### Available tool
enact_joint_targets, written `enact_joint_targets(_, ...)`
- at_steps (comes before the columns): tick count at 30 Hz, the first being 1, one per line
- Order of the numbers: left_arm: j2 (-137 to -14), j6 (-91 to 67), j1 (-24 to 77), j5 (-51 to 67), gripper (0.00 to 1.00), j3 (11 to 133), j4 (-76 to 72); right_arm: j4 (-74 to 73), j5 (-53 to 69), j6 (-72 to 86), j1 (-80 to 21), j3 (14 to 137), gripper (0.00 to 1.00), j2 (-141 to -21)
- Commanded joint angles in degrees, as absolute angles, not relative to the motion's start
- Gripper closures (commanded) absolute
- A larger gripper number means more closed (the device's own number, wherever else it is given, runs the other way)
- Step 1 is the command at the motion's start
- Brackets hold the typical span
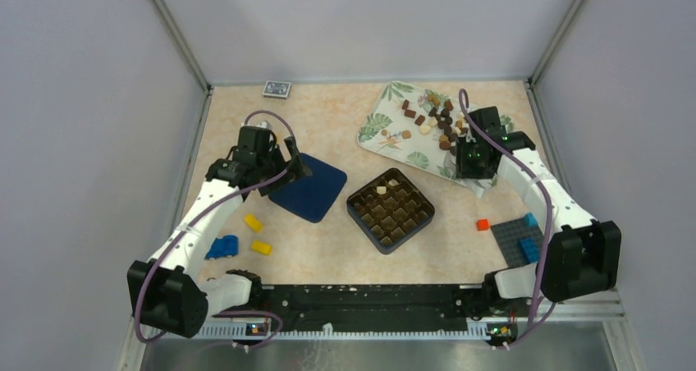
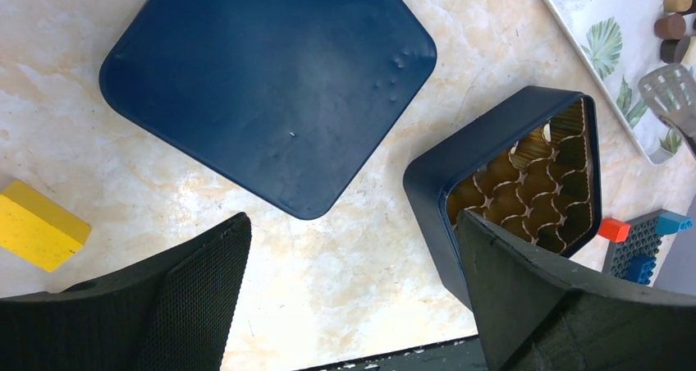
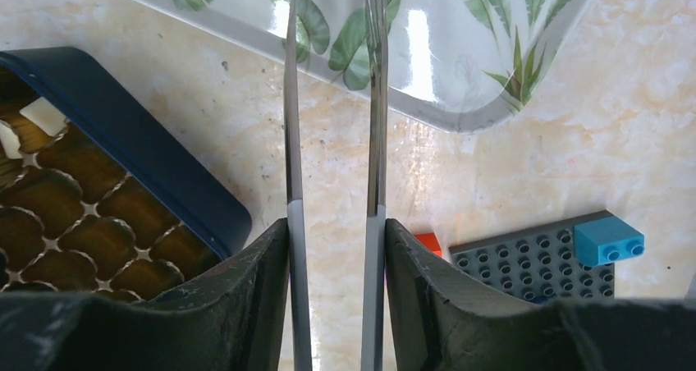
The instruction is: Pack the chocolate
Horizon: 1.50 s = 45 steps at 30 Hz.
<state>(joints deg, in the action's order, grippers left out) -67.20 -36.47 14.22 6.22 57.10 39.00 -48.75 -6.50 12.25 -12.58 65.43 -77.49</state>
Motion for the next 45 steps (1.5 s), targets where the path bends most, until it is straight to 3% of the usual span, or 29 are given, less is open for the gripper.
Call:
enact_joint_targets(1, -67.5, -35.5, 13.9, 6.8, 0.01, 59.2, 37.2, -46.0, -9.7, 12.6, -12.5, 65.0, 0.57, -77.8)
enact_joint_targets(22, -69.6, -36.6, 13.9, 9.5, 0.01, 59.4, 35.6, -42.7, -12.0, 11.0, -12.4, 69.7, 0.60, -86.0)
enact_joint_targets(37, -69.5, -36.3, 13.9, 9.5, 0.01, 59.3, 35.5, -44.5, -12.4, 11.3, -12.5, 71.1, 0.85, -83.5)
enact_joint_targets(45, -69.7, -36.3, 13.9, 9.9, 0.01, 59.1, 34.9, -49.6, -10.0, 11.8, -12.5, 71.0, 0.88, -75.6)
